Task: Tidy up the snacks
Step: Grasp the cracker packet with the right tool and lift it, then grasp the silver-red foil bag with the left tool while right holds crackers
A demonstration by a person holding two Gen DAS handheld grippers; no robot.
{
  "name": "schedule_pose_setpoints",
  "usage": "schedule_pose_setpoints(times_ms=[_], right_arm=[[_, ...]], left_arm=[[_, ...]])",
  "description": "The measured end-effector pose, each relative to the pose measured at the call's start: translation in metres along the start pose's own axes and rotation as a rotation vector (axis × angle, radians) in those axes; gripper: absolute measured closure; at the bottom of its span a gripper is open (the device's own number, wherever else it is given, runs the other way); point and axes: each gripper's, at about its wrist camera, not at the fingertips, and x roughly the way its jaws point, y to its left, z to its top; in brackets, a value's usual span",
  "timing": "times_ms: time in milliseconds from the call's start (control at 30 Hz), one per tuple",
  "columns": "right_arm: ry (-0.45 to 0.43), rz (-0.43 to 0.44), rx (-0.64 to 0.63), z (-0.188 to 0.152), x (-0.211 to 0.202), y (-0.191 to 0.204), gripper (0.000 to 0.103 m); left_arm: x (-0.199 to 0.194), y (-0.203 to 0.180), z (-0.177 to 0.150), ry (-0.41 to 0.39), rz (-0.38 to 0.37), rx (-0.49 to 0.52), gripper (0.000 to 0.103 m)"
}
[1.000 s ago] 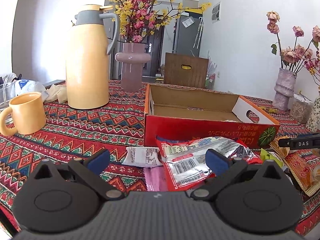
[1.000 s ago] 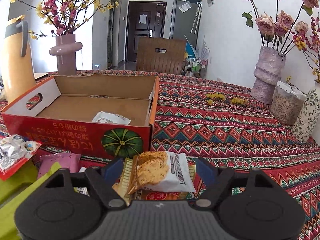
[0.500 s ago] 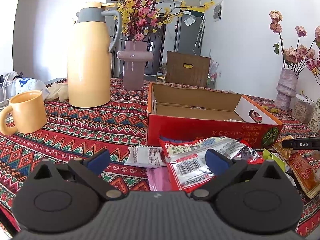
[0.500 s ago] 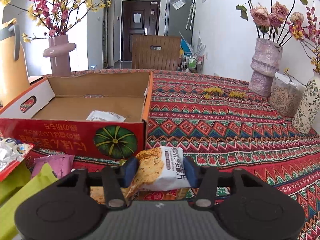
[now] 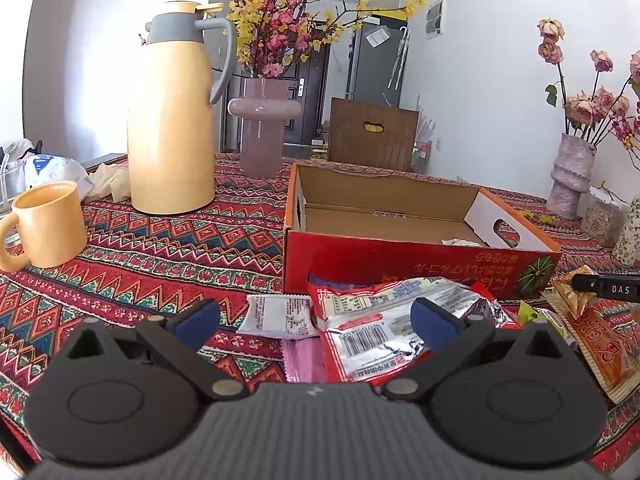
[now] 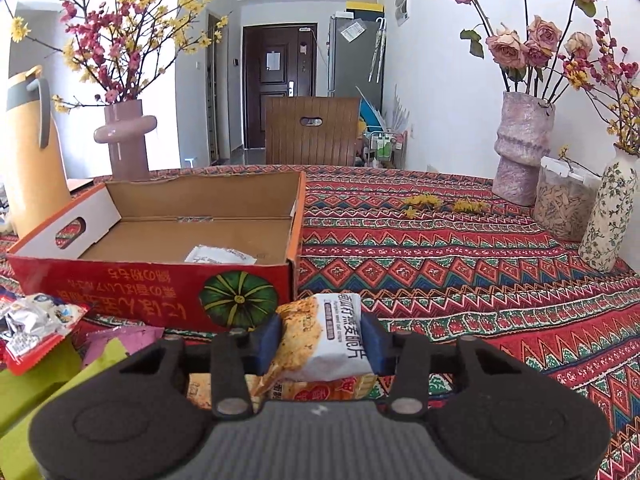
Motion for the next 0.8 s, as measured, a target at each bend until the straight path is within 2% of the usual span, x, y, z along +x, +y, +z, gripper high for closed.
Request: schedule_pose_setpoints(times_ms=[167,367,567,700,800], right_arm=[[-0.034,0.014,0.033,-0.003,-0.011,-0.004,0.06],[-0.065,0.038,0.075,-0.007,-0.023,-0.007,0.06],[-0.068,0.061,0.104,-0.013,-0.029,-0.01,0.06],[-0.068,0.073,0.122,-0.017,-0.031,-0.013,0.06],[-0.067,0.08,0.131,-0.019,-0.031,-0.015,0.06]], left_arm=[[0.005,-0.008,0.01,0.025,-0.032,-0.002,0.0],[0.024,-0.023,0.031,0.123,-0.084,-0.018,0.0],[0.053,-0.047,0.049,0.285,-0.101,0.008,0.0],[0.076,-0.055,0.051,0.401,-0.08,-0.004,0.0],[0.084,-0.06,0.046,0.436,-0.076,0.0,0.0]])
